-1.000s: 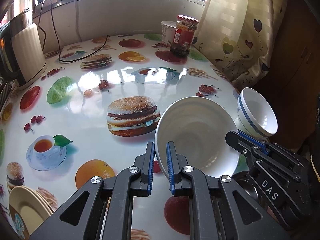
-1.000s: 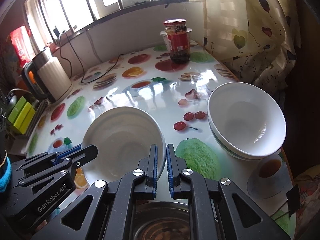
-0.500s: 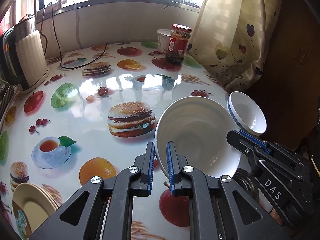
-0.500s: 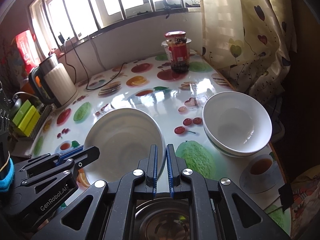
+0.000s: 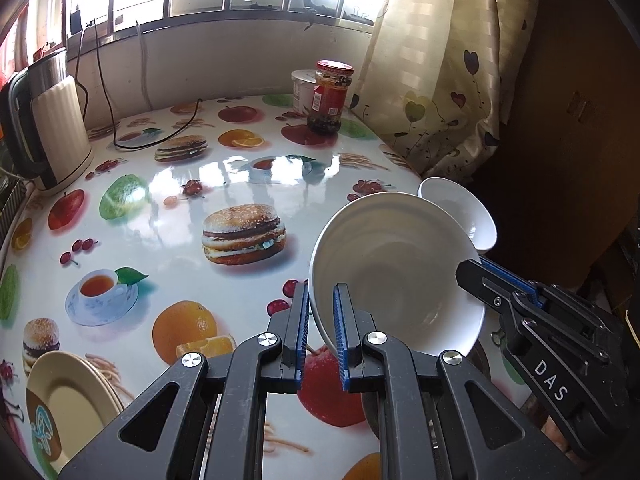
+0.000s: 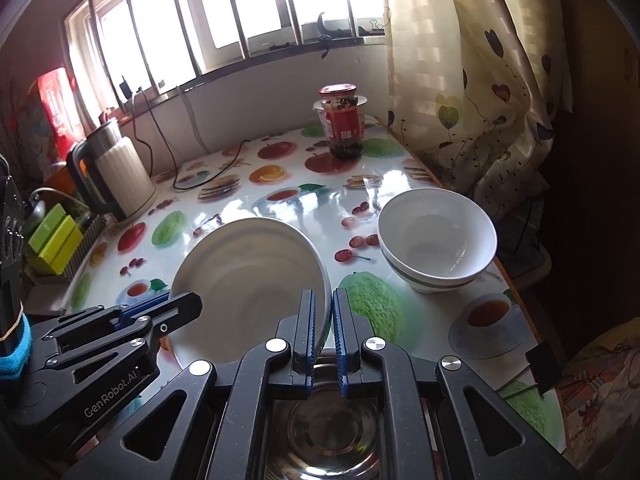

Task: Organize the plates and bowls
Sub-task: 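Carry the white bowl with the left tool over the steel basin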

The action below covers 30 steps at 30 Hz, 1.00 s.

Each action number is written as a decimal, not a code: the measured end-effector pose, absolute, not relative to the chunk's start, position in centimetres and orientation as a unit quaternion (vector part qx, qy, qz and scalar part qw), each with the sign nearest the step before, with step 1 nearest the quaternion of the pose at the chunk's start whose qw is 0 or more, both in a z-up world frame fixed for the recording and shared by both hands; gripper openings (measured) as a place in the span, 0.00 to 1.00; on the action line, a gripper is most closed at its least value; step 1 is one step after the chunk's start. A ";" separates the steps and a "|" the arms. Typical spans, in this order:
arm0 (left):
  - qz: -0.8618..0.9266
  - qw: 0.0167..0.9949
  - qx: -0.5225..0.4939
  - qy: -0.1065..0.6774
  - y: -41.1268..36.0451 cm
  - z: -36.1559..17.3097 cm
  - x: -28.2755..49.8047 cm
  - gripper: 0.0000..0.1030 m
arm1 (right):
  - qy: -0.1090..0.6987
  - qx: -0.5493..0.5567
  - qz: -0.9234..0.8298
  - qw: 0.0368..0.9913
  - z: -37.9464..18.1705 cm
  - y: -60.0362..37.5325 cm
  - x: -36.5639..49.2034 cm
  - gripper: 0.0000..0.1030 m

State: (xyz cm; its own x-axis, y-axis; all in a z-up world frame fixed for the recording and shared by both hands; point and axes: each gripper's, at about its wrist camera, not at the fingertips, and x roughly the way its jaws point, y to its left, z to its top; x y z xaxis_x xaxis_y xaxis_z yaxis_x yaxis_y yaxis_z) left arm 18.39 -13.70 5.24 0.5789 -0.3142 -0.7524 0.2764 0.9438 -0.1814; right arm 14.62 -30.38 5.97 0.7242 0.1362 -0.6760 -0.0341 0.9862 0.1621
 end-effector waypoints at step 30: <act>-0.214 0.856 -0.005 0.470 -16.9 2.4 14.4 0.12 | 0.397 0.094 -0.002 0.913 2.7 -33.4 8.0 0.10</act>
